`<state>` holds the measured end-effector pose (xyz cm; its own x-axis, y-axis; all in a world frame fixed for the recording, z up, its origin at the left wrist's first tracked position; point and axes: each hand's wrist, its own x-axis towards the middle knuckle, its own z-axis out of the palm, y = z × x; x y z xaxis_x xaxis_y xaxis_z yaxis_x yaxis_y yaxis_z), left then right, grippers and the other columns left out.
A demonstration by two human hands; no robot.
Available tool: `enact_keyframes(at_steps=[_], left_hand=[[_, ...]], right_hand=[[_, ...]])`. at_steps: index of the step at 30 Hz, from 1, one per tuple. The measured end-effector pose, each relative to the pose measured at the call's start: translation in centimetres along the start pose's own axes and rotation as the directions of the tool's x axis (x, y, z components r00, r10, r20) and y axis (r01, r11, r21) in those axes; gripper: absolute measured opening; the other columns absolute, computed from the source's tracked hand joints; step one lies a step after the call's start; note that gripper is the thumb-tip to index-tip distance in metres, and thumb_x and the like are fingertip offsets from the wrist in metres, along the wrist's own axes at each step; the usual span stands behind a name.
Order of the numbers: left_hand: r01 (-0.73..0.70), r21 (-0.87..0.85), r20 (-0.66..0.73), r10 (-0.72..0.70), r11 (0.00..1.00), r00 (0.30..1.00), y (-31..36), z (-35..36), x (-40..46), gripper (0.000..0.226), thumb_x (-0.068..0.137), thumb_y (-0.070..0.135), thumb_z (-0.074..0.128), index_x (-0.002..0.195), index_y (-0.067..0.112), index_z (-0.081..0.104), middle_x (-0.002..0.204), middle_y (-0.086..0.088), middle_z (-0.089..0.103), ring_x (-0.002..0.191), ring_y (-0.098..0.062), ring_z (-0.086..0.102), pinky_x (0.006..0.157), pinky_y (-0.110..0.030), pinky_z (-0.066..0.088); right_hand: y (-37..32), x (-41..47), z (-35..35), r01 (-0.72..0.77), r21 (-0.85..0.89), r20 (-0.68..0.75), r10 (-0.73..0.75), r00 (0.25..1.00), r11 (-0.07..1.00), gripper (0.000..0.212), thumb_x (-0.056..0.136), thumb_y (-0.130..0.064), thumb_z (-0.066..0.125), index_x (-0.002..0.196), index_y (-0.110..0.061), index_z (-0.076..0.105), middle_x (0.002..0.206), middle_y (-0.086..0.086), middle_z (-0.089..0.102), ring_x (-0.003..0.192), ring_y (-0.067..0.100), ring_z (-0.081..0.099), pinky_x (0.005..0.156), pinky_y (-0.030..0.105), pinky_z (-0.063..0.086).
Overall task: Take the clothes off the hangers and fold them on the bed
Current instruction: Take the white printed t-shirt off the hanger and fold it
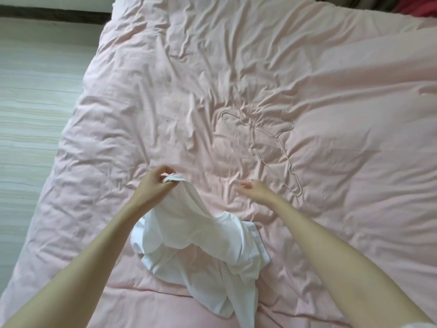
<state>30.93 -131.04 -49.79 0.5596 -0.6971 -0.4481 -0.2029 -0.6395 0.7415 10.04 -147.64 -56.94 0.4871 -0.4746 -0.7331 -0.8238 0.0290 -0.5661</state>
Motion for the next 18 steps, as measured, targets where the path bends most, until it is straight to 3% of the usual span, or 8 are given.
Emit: enact_keyframes(at_steps=[2,5,7,9,11,12,15,18], left_hand=[[-0.045,0.026,-0.015,0.045,0.999,0.999,0.3,-1.0,-1.0,0.016,0.064,0.032,0.052,0.076,0.024,0.056,0.069,-0.009,0.062,0.061,-0.013,0.046,0.055,-0.022,0.034],[-0.105,0.104,-0.061,0.112,0.989,0.992,0.7,-2.8,-3.3,0.016,0.062,0.037,0.051,0.074,0.026,0.057,0.067,-0.010,0.060,0.057,-0.010,0.044,0.052,-0.021,0.032],[-0.133,0.131,-0.087,0.145,0.982,0.986,0.9,-4.0,-4.1,0.012,0.064,0.035,0.052,0.073,0.029,0.058,0.070,-0.008,0.061,0.059,-0.010,0.047,0.051,-0.017,0.033],[-0.175,0.174,-0.103,0.195,0.969,0.975,1.0,-5.4,-5.8,0.014,0.066,0.035,0.054,0.076,0.027,0.060,0.074,-0.006,0.063,0.066,-0.013,0.052,0.055,-0.021,0.036],[-0.205,0.205,-0.087,0.226,0.957,0.970,1.0,-6.4,-6.7,0.020,0.065,0.038,0.054,0.078,0.024,0.062,0.076,-0.005,0.063,0.071,-0.018,0.054,0.058,-0.027,0.037],[-0.222,0.201,-0.072,0.241,0.954,0.968,1.1,-6.8,-7.4,0.023,0.062,0.041,0.053,0.077,0.026,0.062,0.076,-0.005,0.063,0.071,-0.018,0.055,0.059,-0.028,0.037],[-0.319,0.178,-0.025,0.329,0.931,0.944,1.3,-7.7,-9.2,0.027,0.059,0.050,0.050,0.076,0.033,0.061,0.078,0.002,0.064,0.074,-0.016,0.056,0.063,-0.027,0.039],[-0.441,0.151,0.021,0.443,0.885,0.896,2.2,-8.2,-11.2,0.018,0.065,0.048,0.053,0.079,0.039,0.060,0.084,0.008,0.064,0.076,-0.008,0.057,0.065,-0.020,0.038]], right_hand=[[-0.2,-1.2,3.1,-0.020,-0.006,0.107,0.021,0.994,1.000,0.057,0.091,-0.039,0.057,0.138,-0.009,0.044,0.142,0.003,0.044,0.126,0.020,0.046,0.099,0.033,0.043],[0.5,-3.1,6.0,-0.075,-0.096,0.115,0.086,0.990,0.993,0.075,0.091,-0.041,0.054,0.148,-0.006,0.021,0.152,0.005,0.031,0.138,0.022,0.034,0.105,0.029,0.031],[1.5,-3.7,6.5,-0.130,-0.081,0.090,0.137,0.986,0.988,0.076,0.091,-0.037,0.053,0.150,-0.011,0.013,0.150,0.006,0.033,0.135,0.023,0.037,0.103,0.032,0.034],[2.1,-5.1,6.9,-0.173,0.061,0.102,0.167,0.981,0.983,0.078,0.091,-0.027,0.052,0.151,-0.015,0.004,0.140,0.004,0.040,0.116,0.021,0.048,0.091,0.030,0.043],[2.3,-5.8,7.1,-0.173,0.114,0.107,0.161,0.981,0.978,0.079,0.092,-0.025,0.053,0.151,-0.016,0.002,0.137,0.003,0.041,0.098,0.018,0.052,0.082,0.029,0.042],[2.1,-6.4,7.3,-0.164,0.119,0.104,0.152,0.983,0.979,0.078,0.092,-0.027,0.053,0.151,-0.016,0.003,0.141,0.003,0.040,0.099,0.018,0.054,0.083,0.029,0.042],[1.3,-7.6,7.4,-0.105,0.156,0.017,0.103,0.994,0.982,0.076,0.091,-0.044,0.053,0.150,-0.015,0.014,0.149,0.006,0.036,0.129,0.022,0.043,0.105,0.035,0.036],[-0.3,-8.2,7.3,-0.067,0.146,-0.017,0.070,0.997,0.987,0.077,0.091,-0.048,0.048,0.150,-0.012,0.016,0.154,0.005,0.027,0.139,0.023,0.031,0.113,0.038,0.029]])
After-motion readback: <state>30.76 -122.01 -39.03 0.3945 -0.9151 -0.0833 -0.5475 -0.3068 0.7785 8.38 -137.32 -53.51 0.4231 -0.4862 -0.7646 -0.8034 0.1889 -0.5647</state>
